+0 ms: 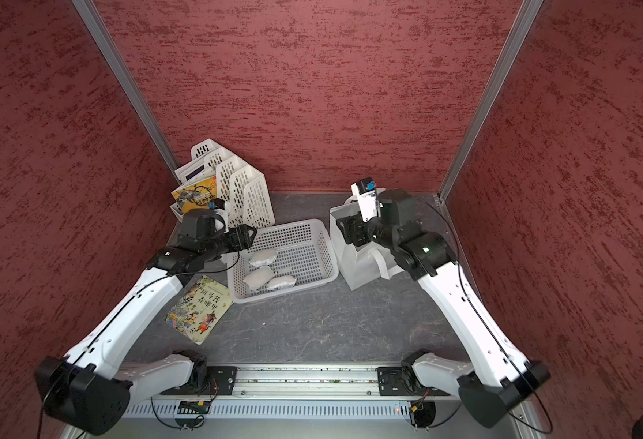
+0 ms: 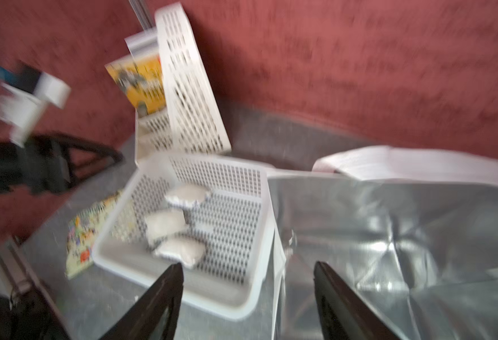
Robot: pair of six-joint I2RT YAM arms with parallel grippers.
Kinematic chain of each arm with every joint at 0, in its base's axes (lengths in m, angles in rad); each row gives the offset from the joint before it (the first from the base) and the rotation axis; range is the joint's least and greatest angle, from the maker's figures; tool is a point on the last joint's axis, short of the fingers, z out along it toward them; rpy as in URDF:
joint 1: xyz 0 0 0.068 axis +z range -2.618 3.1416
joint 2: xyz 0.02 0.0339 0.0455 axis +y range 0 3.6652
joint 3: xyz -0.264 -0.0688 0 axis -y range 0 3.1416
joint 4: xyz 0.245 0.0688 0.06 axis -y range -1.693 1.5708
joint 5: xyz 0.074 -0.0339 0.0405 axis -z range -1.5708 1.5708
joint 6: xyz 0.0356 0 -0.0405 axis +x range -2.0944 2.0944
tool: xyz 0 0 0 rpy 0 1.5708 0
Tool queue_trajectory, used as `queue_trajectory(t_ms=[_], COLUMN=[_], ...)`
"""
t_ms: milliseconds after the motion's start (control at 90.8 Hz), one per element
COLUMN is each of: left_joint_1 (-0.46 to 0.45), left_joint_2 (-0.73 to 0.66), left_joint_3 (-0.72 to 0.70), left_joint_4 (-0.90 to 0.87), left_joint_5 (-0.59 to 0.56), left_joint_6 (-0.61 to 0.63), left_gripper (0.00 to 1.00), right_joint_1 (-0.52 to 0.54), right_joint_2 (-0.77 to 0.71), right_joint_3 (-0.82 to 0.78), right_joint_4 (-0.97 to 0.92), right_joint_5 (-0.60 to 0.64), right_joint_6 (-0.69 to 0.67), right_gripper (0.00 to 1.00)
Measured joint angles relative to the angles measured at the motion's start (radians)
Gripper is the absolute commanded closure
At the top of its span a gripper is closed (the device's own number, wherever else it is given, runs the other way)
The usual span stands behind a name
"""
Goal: Place the ice pack in the delivery bag
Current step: Pick up the ice pack from the bin.
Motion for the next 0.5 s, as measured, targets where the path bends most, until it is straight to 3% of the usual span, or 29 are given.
queue_trajectory(t_ms=[154,297,496], left_joint_1=[-0.077,-0.117,-0.127], left_joint_2=[0.231,0.436,0.611], left_joint_3=[0.117,0.254,0.357], left_joint_4=[-0.130,-0.289,-0.398], left_joint_5=[0.006,-0.100,-0.234], left_joint_6=[0.025,0.073,0.193], left_gripper=[0.24,0.22,0.20], right_joint_1=[-0.032,-0.048,-0.057], right_joint_2=[-0.166,-0.059,0.053], right_joint_3=[-0.177,-0.238,-0.269], right_joint_4=[0.289,0.378,0.367], right_joint_5=[-0.006,-0.056,-0.096], right_joint_6=[0.141,0.266,0.312], right_gripper=[0.19,0.18,0.17])
